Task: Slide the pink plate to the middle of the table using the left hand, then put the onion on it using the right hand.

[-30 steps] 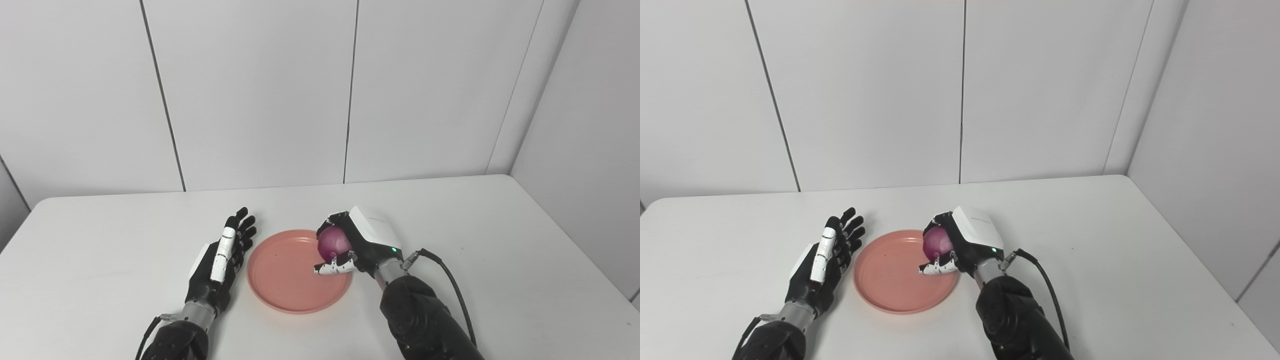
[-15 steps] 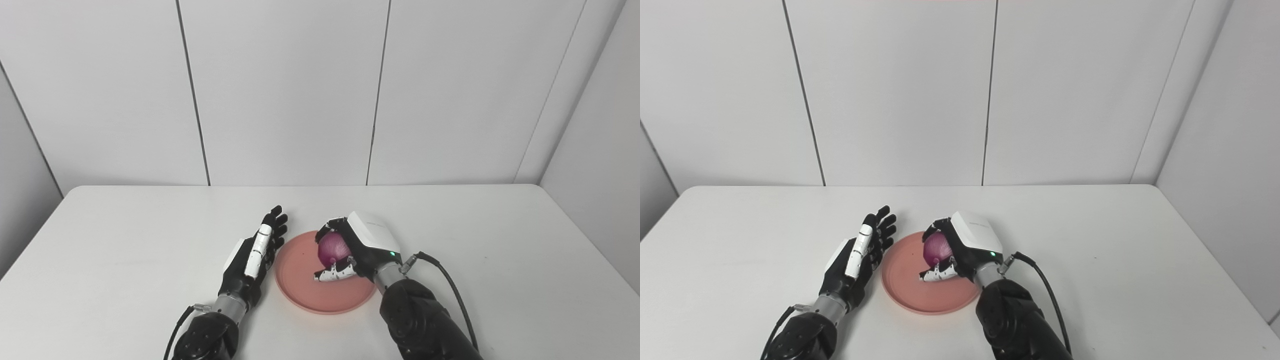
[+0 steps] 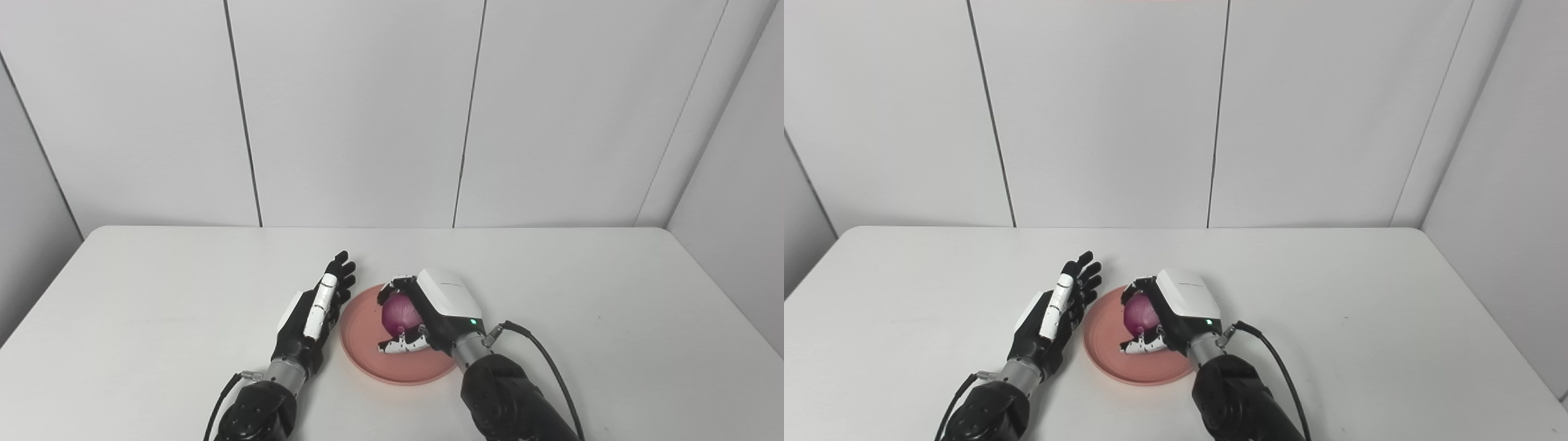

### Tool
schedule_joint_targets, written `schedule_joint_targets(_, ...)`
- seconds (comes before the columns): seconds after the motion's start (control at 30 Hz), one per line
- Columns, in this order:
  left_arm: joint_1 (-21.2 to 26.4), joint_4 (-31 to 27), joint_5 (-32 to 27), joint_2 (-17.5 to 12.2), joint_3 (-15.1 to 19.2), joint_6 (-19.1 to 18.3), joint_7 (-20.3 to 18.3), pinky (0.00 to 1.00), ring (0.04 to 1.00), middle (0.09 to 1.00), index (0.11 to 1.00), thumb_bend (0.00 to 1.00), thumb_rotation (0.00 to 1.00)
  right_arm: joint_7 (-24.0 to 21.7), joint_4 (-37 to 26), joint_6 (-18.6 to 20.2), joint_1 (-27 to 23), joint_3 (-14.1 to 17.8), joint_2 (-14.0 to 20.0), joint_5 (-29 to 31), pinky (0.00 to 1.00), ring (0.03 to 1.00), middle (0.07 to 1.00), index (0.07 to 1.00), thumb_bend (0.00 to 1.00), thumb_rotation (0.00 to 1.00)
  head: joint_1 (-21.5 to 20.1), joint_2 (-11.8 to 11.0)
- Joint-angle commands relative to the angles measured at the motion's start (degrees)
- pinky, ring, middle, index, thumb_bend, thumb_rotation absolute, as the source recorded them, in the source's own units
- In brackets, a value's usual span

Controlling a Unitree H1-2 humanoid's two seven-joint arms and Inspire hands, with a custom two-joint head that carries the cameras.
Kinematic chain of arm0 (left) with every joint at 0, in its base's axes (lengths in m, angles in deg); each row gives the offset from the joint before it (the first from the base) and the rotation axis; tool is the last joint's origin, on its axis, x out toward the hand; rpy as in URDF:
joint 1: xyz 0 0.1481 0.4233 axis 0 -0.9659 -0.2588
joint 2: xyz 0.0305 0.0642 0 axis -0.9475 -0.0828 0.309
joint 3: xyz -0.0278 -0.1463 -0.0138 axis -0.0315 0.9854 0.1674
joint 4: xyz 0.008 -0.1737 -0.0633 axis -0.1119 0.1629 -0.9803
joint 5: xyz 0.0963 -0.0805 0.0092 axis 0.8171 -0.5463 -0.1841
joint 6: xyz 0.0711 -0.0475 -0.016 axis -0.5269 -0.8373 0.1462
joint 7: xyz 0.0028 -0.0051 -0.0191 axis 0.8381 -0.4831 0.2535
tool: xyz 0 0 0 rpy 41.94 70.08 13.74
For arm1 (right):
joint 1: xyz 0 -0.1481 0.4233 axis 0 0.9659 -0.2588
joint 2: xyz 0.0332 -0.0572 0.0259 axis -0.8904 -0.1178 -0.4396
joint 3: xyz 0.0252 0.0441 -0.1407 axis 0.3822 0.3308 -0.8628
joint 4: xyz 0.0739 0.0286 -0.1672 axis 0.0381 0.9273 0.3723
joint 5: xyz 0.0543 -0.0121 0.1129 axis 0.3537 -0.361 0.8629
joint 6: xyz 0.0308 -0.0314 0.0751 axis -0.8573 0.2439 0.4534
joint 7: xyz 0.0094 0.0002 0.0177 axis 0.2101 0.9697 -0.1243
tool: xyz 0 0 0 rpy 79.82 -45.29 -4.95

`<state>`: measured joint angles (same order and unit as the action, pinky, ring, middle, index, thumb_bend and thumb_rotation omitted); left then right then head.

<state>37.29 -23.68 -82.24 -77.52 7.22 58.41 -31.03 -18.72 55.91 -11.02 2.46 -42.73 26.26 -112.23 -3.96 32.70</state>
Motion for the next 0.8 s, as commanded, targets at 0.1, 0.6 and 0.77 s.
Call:
schedule_joint_targets(0.1, 2.95, -0.62, 0.3, 0.4, 0.15, 2.03, 0.33, 1.0, 0.983, 0.977, 0.968, 0.69, 1.0, 0.7, -1.17, -1.5, -1.53, 0.26, -0.06, -0.47, 0.47, 0.424, 0.475, 0.558, 0.51, 0.0, -0.06, 0.04)
schedule_joint_targets(0.6, 3.39, 1.19, 0.42, 0.26, 0.49, 2.37, 0.66, 1.0, 0.979, 0.977, 0.969, 0.68, 1.0, 2.22, -0.8, -3.26, -0.74, -0.06, 0.16, -0.45, 0.76, 0.782, 0.793, 0.803, 0.45, 0.18, -0.29, 0.16)
schedule_joint_targets(0.77, 3.36, 1.09, 0.41, 0.24, 0.35, 2.23, 0.5, 1.0, 0.983, 0.978, 0.973, 0.68, 1.0, 1.62, -1.9, -3.13, -0.24, 0.21, 0.2, 0.13, 0.81, 0.843, 0.857, 0.875, 0.51, 0.53, -0.37, 0.28)
